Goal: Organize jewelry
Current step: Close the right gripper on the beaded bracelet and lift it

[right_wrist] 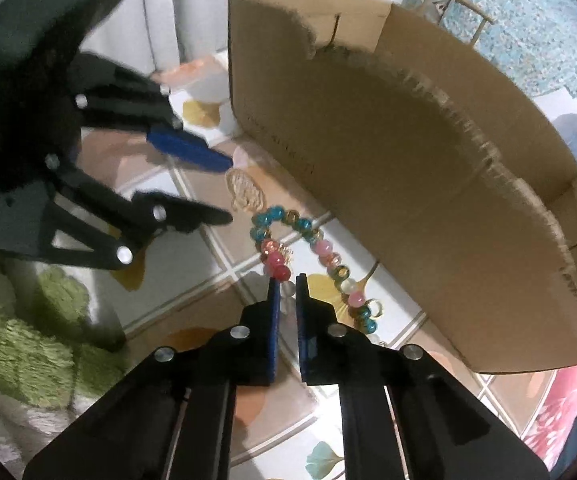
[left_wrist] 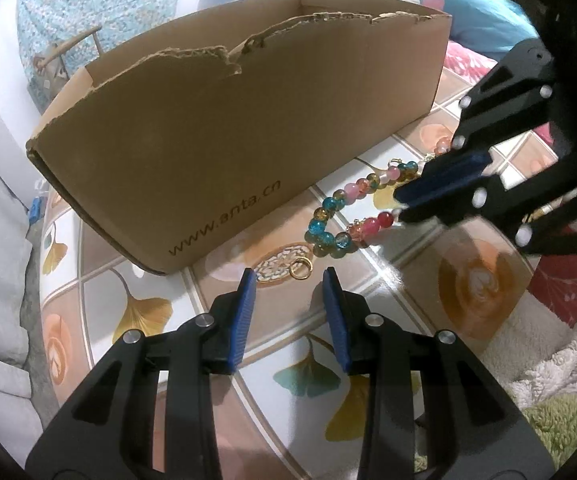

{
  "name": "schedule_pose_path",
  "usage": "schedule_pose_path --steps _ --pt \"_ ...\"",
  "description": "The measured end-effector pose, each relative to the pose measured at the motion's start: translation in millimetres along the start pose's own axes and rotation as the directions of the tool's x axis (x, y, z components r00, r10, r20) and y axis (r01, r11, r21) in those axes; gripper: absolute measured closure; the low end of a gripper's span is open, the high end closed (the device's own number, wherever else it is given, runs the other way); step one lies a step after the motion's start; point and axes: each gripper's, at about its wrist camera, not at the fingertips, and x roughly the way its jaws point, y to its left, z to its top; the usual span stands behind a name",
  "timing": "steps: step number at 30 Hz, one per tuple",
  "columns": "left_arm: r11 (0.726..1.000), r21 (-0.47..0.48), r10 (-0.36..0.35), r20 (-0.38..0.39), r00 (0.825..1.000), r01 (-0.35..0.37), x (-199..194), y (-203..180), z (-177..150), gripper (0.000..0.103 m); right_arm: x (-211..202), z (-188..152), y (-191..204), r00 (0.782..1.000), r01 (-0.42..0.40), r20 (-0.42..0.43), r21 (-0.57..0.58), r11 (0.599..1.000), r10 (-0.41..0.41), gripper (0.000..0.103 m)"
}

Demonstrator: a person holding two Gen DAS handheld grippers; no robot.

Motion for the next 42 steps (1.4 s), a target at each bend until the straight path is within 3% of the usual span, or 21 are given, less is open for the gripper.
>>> schedule_pose_path --steps 6,11,14,16,18,23,25,26,42 --pt "1.000 0.001 -0.001 0.002 1.000 0.001 -0.5 -0.2 -2.5 0.070 -25.9 1.6 -18.4 0.998 0.013 0.066 0.088 0.996 -0.019 0.103" --pt "1.000 -0.004 -0.001 0.001 1.000 0.001 1.1 1.0 -2.4 0.070 -18.9 -4.4 -6.3 0.999 -0.034 0.027 0.090 0.995 0.031 0.103" --pt "1.000 -0.002 0.004 0.001 1.000 -0.004 1.0 -1.0 -3.0 0.070 -5.2 -5.2 4.5 1.000 -0.031 -0.004 0.037 0.999 0.031 0.096" --pt "1.000 -0.001 0.006 0.002 1.000 -0.006 1.1 -2.1 -3.7 0.070 1.6 -4.2 6.9 0.999 -0.048 -0.011 0.026 0.999 0.048 0.084" --pt "1.000 -0.001 0.008 0.001 1.000 -0.008 1.0 -3.5 -4.6 0.070 4.5 -3.1 7.6 0.999 -0.049 -0.019 0.010 0.999 0.049 0.081" --pt "1.000 -0.001 0.010 0.001 1.000 -0.010 1.1 -4.9 -5.3 0.070 13.5 -1.7 7.9 0.994 -0.080 -0.070 -0.015 0.997 0.078 0.082" --pt "1.000 -0.003 0.010 0.001 1.000 -0.010 1.0 -5.1 -5.6 0.070 8.9 -2.6 8.2 0.994 -0.085 -0.068 -0.015 0.996 0.084 0.093" --pt "1.000 -0.004 0.009 0.001 1.000 -0.009 0.7 -5.1 -5.8 0.070 7.1 -2.4 8.8 0.995 -0.074 -0.067 -0.020 0.997 0.072 0.093" --pt "1.000 -0.005 0.008 0.005 1.000 -0.008 -1.4 0.0 -10.3 0.070 -75.2 -3.5 -29.6 0.992 0.058 0.099 0.149 0.987 -0.073 0.094"
